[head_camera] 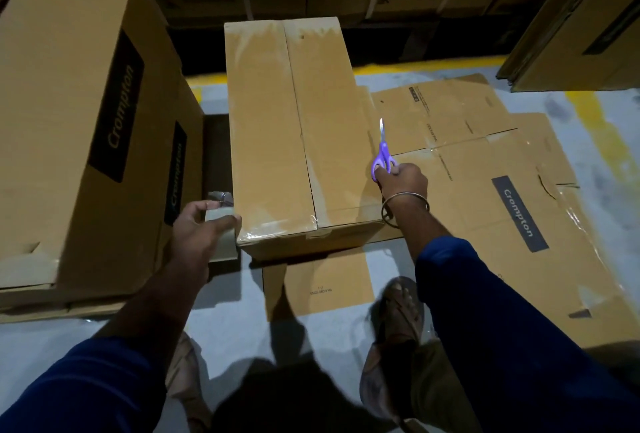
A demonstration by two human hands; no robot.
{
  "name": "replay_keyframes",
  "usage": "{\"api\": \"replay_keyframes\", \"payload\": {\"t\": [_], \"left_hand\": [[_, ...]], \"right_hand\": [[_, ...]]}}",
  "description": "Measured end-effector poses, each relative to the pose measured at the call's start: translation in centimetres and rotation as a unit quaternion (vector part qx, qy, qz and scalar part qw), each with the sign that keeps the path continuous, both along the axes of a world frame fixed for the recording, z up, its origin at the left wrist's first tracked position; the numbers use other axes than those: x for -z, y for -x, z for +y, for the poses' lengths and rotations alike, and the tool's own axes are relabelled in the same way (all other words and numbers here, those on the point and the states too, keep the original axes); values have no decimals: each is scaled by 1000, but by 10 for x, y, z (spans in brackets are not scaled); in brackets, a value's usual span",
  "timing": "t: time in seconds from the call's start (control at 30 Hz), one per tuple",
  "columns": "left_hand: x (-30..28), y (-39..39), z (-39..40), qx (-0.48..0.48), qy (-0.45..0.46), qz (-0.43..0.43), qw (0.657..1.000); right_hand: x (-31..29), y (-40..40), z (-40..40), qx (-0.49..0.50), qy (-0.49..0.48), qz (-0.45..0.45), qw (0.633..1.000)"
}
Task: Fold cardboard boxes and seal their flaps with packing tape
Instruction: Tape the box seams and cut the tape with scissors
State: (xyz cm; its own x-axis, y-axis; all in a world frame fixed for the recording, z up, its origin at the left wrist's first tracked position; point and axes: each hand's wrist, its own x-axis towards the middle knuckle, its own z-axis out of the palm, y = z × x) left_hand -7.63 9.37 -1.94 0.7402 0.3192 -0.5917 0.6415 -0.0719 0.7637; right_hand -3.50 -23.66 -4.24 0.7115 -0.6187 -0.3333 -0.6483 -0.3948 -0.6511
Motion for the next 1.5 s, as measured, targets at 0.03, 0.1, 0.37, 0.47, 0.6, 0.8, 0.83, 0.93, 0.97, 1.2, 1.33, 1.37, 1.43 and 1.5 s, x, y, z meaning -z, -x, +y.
{"api": "replay_keyframes", "payload": {"t": [0.03,0.1,0.37,0.47,0.6,0.8,0.83,0.93,0.97,1.2,1.33,1.37,1.43,1.5], "left_hand": [[0,0,0,3,0,-3,1000],[-1,-1,0,1,1,-7,1000],[-19,5,-29,-61,49,-59,995],[-37,24,-67,-82,80,-74,991],[-54,70,-131,-142,113,-108,977],[-70,91,-198,-211,164,-113,957],[-72,88,-198,-216,162,-115,956],[-76,89,-192,-211,158,-111,958],[-78,89,-190,-207,160,-109,959],[-81,84,-189,-171,128,-106,971],[-83,94,-197,-211,134,-114,962],[-86,96,-200,-217,140,-121,959],[-96,100,-212,-208,148,-136,957],[-105,106,-228,-183,156,-140,961]], "right_hand": [[2,-1,2,6,-16,-5,1000],[6,-1,10,15,-46,-14,999],[-34,-17,3,4,35,-43,998],[-69,-36,-28,-40,116,-53,991],[-96,-60,-74,-157,180,-60,969],[-90,-75,-105,-220,185,-50,957],[-89,-77,-100,-218,182,-51,957],[-84,-78,-87,-204,173,-58,962],[-84,-78,-83,-199,171,-64,963],[-85,-82,-69,-179,142,-71,971],[-100,-87,-63,-158,131,-79,975],[-108,-89,-65,-161,139,-84,974],[-129,-91,-74,-164,132,-107,972],[-150,-91,-87,-177,130,-134,966]]}}
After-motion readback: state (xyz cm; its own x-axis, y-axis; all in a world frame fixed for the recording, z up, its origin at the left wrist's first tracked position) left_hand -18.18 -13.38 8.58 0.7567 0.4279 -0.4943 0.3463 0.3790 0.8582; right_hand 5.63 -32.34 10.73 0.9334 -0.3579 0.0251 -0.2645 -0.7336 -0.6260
